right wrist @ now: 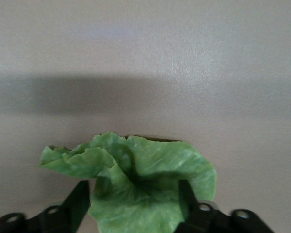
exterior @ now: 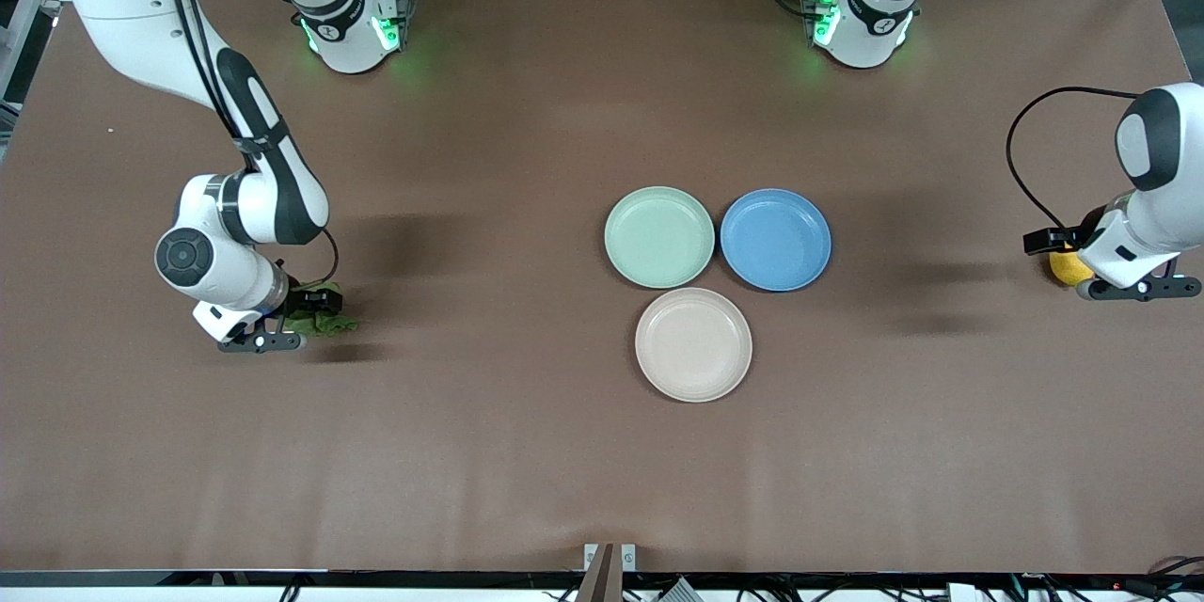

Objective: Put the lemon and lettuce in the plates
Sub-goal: 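Grasp the lettuce with the right gripper while the left gripper grasps the lemon, then carry the lettuce with the right gripper onto the mint green plate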

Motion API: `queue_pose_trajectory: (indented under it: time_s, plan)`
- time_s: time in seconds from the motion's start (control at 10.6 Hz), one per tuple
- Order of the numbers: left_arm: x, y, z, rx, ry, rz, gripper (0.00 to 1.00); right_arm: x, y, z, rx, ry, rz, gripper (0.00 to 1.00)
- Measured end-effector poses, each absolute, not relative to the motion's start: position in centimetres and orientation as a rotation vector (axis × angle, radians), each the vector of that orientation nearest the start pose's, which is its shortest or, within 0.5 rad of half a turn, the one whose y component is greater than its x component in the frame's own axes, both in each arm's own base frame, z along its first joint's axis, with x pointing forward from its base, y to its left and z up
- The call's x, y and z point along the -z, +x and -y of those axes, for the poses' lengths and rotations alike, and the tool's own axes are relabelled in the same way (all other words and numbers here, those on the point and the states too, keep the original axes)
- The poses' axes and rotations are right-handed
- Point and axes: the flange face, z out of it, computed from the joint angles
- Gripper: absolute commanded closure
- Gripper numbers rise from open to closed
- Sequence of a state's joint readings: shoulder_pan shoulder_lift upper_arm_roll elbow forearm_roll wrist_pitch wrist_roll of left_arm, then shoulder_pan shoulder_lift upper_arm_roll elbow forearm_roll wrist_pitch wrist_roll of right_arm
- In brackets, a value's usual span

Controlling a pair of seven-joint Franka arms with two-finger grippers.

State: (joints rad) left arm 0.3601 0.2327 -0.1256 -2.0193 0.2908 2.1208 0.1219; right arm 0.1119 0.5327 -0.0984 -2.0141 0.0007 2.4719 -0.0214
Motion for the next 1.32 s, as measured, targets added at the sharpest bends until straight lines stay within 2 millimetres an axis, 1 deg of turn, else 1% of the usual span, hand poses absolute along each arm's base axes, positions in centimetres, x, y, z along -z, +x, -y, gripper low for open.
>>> queue_pose_trajectory:
  time_s: [0.09, 0.19, 0.28, 0.38, 0.57, 0.66, 0.76, 0.85, 0.95, 1.04, 1.14, 1.23, 1.32]
  plan:
    - [-32.2, 55.1, -16.6, -0.232, -2.953, -0.130, 0.00, -17.5, 59.4, -0.9, -0.121, -3.188, 0.074, 0.66]
    - [-31.5, 54.4, -18.5, -0.228, -2.960, -0.161, 0.00, -17.5, 59.5, -1.3, -0.117, -3.180, 0.070, 0.88]
    - [-30.7, 53.9, -19.9, -0.228, -2.968, -0.172, 0.00, -17.6, 59.5, -1.6, -0.117, -3.175, 0.071, 1.00]
    - [-29.6, 53.7, -20.3, -0.235, -2.975, -0.183, 0.00, -17.6, 59.5, -1.5, -0.116, -3.173, 0.068, 1.00]
    - [-27.5, 53.9, -20.1, -0.251, -2.958, -0.238, 0.00, -17.8, 59.6, -1.7, -0.110, -3.172, 0.067, 1.00]
    - [-26.5, 54.0, -20.3, -0.251, -2.939, -0.271, 0.00, -18.1, 59.8, -1.4, -0.107, -3.173, 0.061, 1.00]
    - [-25.6, 53.9, -20.9, -0.243, -2.924, -0.292, 0.00, -18.8, 60.2, -1.4, -0.130, -3.171, 0.054, 1.00]
    - [-24.6, 53.9, -21.5, -0.234, -2.914, -0.307, 0.00, -20.4, 61.0, -1.8, -0.188, -3.153, 0.019, 1.00]
    - [-23.6, 53.7, -22.2, -0.228, -2.904, -0.322, 0.00, -22.9, 62.1, -2.4, -0.255, -3.109, -0.025, 1.00]
    - [-22.7, 53.5, -22.9, -0.225, -2.897, -0.334, 0.00, -26.3, 63.2, -3.2, -0.305, -3.036, -0.079, 1.00]
    - [-22.0, 53.3, -23.4, -0.225, -2.895, -0.339, 0.00, -29.5, 64.0, -4.6, -0.334, -2.940, -0.124, 1.00]
    - [-21.3, 53.2, -23.7, -0.225, -2.899, -0.339, 0.00, -32.1, 64.5, -6.6, -0.356, -2.860, -0.158, 1.00]
    - [-20.9, 53.1, -23.7, -0.223, -2.901, -0.342, 0.00, -33.5, 64.6, -9.9, -0.369, -2.834, -0.206, 1.00]
